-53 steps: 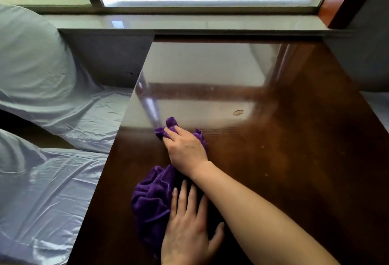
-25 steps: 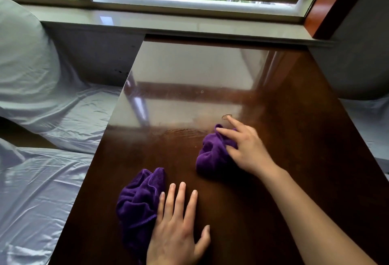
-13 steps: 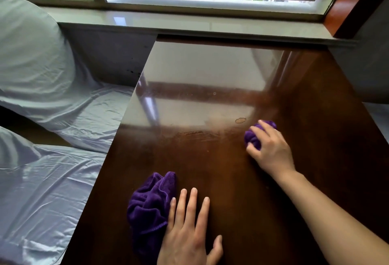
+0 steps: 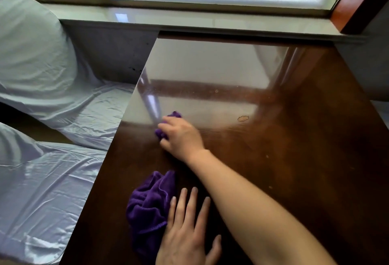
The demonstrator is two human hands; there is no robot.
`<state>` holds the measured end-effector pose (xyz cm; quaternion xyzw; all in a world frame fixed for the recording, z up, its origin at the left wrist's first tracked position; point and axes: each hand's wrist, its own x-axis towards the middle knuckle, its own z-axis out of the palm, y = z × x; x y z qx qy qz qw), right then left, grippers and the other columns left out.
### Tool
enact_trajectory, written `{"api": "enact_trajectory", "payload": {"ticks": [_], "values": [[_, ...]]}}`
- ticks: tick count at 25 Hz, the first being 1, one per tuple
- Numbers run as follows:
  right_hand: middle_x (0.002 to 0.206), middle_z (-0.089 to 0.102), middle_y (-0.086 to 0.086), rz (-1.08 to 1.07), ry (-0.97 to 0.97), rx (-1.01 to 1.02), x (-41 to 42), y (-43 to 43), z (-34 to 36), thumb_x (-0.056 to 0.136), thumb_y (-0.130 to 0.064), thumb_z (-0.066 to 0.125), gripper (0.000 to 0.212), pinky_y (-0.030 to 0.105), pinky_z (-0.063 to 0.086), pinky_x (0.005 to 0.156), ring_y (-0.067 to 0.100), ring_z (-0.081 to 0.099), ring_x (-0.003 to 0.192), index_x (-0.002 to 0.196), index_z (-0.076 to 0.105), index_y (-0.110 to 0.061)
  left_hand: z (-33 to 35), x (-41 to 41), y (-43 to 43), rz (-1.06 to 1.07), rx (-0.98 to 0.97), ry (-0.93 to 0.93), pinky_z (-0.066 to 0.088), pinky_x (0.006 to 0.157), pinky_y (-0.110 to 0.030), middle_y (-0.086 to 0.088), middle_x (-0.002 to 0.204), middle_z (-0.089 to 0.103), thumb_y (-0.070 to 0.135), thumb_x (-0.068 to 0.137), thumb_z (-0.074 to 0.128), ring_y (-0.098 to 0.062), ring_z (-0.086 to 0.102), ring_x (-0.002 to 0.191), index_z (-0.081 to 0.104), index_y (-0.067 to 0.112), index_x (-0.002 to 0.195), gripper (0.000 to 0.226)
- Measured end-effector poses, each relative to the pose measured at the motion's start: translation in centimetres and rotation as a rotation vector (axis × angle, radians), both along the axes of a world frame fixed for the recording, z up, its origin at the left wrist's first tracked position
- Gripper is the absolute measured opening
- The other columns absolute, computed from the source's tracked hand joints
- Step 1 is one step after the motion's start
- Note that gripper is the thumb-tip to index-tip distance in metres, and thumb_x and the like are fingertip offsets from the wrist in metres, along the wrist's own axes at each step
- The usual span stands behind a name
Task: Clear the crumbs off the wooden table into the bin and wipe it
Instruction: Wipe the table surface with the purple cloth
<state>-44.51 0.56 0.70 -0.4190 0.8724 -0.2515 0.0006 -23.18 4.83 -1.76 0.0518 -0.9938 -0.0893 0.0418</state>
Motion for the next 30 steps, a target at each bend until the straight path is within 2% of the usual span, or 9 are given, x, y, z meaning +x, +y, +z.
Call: {"api": "enact_trajectory", "payload": {"ticks": [7,13,16,19,22,24,26,28,30], "values": [[0.120,0.070,0.015,-0.661,0.065,-0.006,-5.5,12.7,-0.6,0.073,-0.018,0.070,0.033,0.036,0.046,0.098,0.034,0.064,0.111,0.105,0.073,-0.009,-0.6,0.0,0.9,0.034,0.065,-0.012,0.027,0.108,-0.055,-0.016,0.150,0.042,0.055,0.065,0.062,-0.037,0.034,0.141,0.053,0.017,0.137,0.082],[0.123,0.069,0.010,-0.092,0.065,0.008,0.5,5.5,-0.3,0.076,-0.028,0.065,0.036,0.041,0.051,0.097,0.032,0.063,0.112,0.108,0.073,-0.014,0.0,0.0,0.6,0.016,0.026,-0.096,0.024,0.107,-0.051,-0.016,0.148,0.046,0.059,0.062,0.059,-0.038,0.040,0.136,0.055,0.019,0.136,0.084],[0.132,0.057,0.012,-0.360,-0.073,0.110,-3.8,3.1,1.5,0.082,-0.030,0.060,0.035,0.041,0.046,0.098,0.035,0.050,0.120,0.112,0.068,-0.014,0.3,-0.2,0.6,0.024,0.057,-0.105,0.024,0.108,-0.051,-0.015,0.149,0.044,0.059,0.064,0.060,-0.037,0.038,0.138,0.053,0.019,0.137,0.083],[0.115,0.055,0.008,-0.363,-0.347,-0.132,-3.2,1.0,2.5,0.084,-0.031,0.057,0.028,0.034,0.045,0.090,0.026,0.055,0.102,0.103,0.072,-0.016,0.7,0.0,0.4,0.011,0.036,-0.141,0.019,0.110,-0.048,-0.012,0.150,0.044,0.062,0.065,0.058,-0.035,0.038,0.138,0.052,0.022,0.138,0.084],[0.101,0.070,0.008,-0.367,-0.649,-0.285,-2.7,2.7,2.6,0.089,-0.032,0.052,0.028,0.043,0.051,0.085,0.030,0.065,0.098,0.095,0.071,-0.013,0.6,-0.1,0.4,0.023,0.054,-0.104,0.023,0.109,-0.049,-0.013,0.150,0.043,0.059,0.066,0.060,-0.035,0.036,0.139,0.052,0.020,0.138,0.083],[0.122,0.067,0.008,-0.551,-0.433,-0.045,-4.1,5.6,2.7,0.096,-0.043,0.044,0.035,0.040,0.046,0.092,0.034,0.059,0.115,0.114,0.066,-0.022,0.2,0.1,0.7,0.022,0.075,-0.059,0.025,0.108,-0.051,-0.015,0.150,0.043,0.056,0.066,0.061,-0.036,0.035,0.140,0.053,0.018,0.138,0.081],[0.147,0.050,0.007,-0.623,-0.171,-0.078,-4.3,8.4,2.5,0.099,-0.050,0.039,0.045,0.042,0.037,0.106,0.034,0.044,0.134,0.135,0.055,-0.027,0.2,0.1,0.8,0.034,0.082,-0.045,0.026,0.108,-0.052,-0.016,0.149,0.044,0.055,0.064,0.062,-0.037,0.037,0.139,0.055,0.017,0.136,0.081],[0.158,0.035,0.007,-0.444,-0.134,-0.173,-2.0,9.2,1.9,0.095,-0.055,0.044,0.052,0.044,0.029,0.114,0.033,0.033,0.142,0.141,0.049,-0.031,0.2,0.1,0.7,0.036,0.082,-0.060,0.027,0.107,-0.052,-0.016,0.148,0.046,0.056,0.062,0.062,-0.038,0.039,0.137,0.056,0.017,0.135,0.083],[0.160,0.030,0.006,-0.155,-0.020,0.029,1.4,8.1,0.0,0.086,-0.060,0.055,0.060,0.049,0.028,0.116,0.036,0.028,0.144,0.141,0.049,-0.035,0.2,-0.1,0.7,0.020,0.051,-0.091,0.025,0.107,-0.050,-0.017,0.146,0.047,0.059,0.062,0.060,-0.038,0.042,0.135,0.056,0.018,0.134,0.083]]}}
